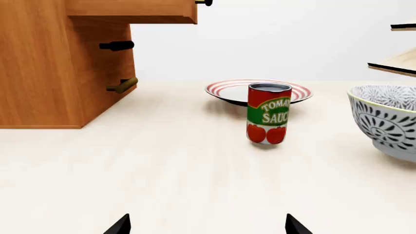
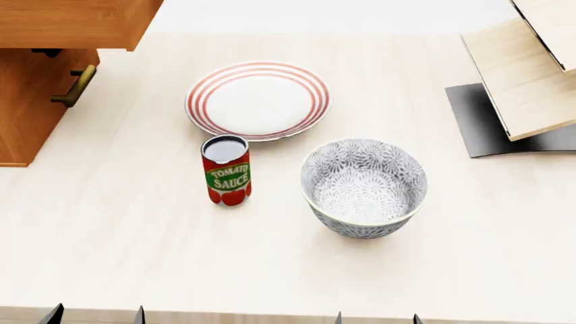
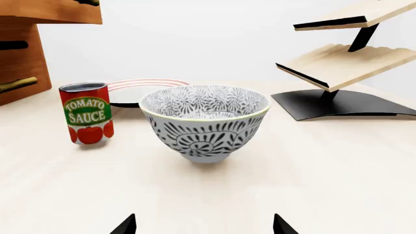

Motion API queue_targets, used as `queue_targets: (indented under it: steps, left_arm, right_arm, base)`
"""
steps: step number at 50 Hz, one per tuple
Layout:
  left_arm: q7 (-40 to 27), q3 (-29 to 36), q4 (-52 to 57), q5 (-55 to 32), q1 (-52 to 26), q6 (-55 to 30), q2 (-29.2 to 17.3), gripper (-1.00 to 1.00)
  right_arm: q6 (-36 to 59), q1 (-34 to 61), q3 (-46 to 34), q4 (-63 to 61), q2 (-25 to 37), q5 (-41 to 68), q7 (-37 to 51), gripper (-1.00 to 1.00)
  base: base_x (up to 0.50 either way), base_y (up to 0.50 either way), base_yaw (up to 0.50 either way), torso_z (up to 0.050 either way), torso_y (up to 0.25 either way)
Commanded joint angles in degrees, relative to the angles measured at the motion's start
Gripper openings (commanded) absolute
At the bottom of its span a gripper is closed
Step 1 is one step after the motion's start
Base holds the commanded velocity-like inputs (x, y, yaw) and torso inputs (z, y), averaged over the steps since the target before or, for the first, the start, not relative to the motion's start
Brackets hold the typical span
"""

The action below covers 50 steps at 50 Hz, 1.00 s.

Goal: Close the top drawer of the cabinet.

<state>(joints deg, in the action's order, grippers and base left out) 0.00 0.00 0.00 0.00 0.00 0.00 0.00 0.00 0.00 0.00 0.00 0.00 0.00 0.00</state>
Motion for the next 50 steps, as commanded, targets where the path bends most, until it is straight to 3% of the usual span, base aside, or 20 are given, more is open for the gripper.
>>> queue_targets:
  steps: [1, 13, 17, 21, 26, 28, 29, 32, 35, 50]
  left_arm:
    - [-1.9, 1.9, 0.5, -1.6, 0.1, -0.3, -1.6, 1.0]
    - [-5.3, 5.7, -1.6, 0.5, 1.0, 4.9, -2.9, 1.0]
    - [-4.9, 5.7, 0.7, -1.9, 0.7, 1.0, -3.1, 1.0]
    - [-5.2, 5.9, 19.1, -5.8, -1.4, -18.7, -3.7, 1.0]
    - [-8.7, 1.1, 39.3, -16.0, -21.4, -57.4, -2.9, 1.0]
    - [-9.0, -1.2, 40.8, -18.8, -25.2, -62.4, -1.9, 1.0]
    - [-10.4, -3.0, 43.1, -20.9, -32.6, -70.2, -1.2, 1.0]
    - [-12.2, -5.1, 43.6, -23.0, -39.6, -75.7, -0.7, 1.0]
    - [-13.0, -5.0, 42.4, -23.5, -42.3, -76.4, -1.3, 1.0]
    - [-14.4, -1.6, 40.0, -23.1, -39.4, -70.7, -3.7, 1.0]
  right_arm:
    - [-0.4, 0.1, -2.9, 0.3, 2.3, 2.3, 2.9, 1.0]
    - [-2.1, -0.6, -4.7, -0.3, 4.0, 4.4, 2.1, 1.0]
    - [3.3, 0.2, -4.3, -3.6, 3.6, 4.1, 4.8, 1.0]
    - [25.6, 3.3, -4.0, -20.0, 4.5, 5.9, 7.3, 1.0]
    - [59.9, 19.7, -0.9, -42.4, 5.9, 11.9, 8.9, 1.0]
    - [63.6, 23.1, -1.5, -44.3, 6.7, 11.8, 9.5, 1.0]
    - [71.6, 30.1, -0.4, -46.4, 6.0, 13.2, 9.8, 1.0]
    - [78.4, 36.8, -0.5, -48.1, 5.8, 13.8, 10.6, 1.0]
    - [81.6, 40.3, -1.6, -48.3, 6.0, 13.5, 11.7, 1.0]
    - [75.9, 38.8, -3.5, -44.3, 7.0, 13.2, 12.4, 1.0]
  base:
    - [0.0, 0.0, 0.0, 0.0, 0.0]
    - [0.0, 0.0, 0.0, 0.0, 0.0]
    - [0.0, 0.0, 0.0, 0.0, 0.0]
    - [0.0, 0.0, 0.0, 0.0, 0.0]
    - [0.0, 0.0, 0.0, 0.0, 0.0]
    - [0.0, 0.0, 0.0, 0.0, 0.0]
    - [0.0, 0.0, 0.0, 0.0, 0.0]
    - [0.0, 0.0, 0.0, 0.0, 0.0]
    - [0.0, 0.0, 0.0, 0.0, 0.0]
    - [0.02, 0.0, 0.0, 0.0, 0.0]
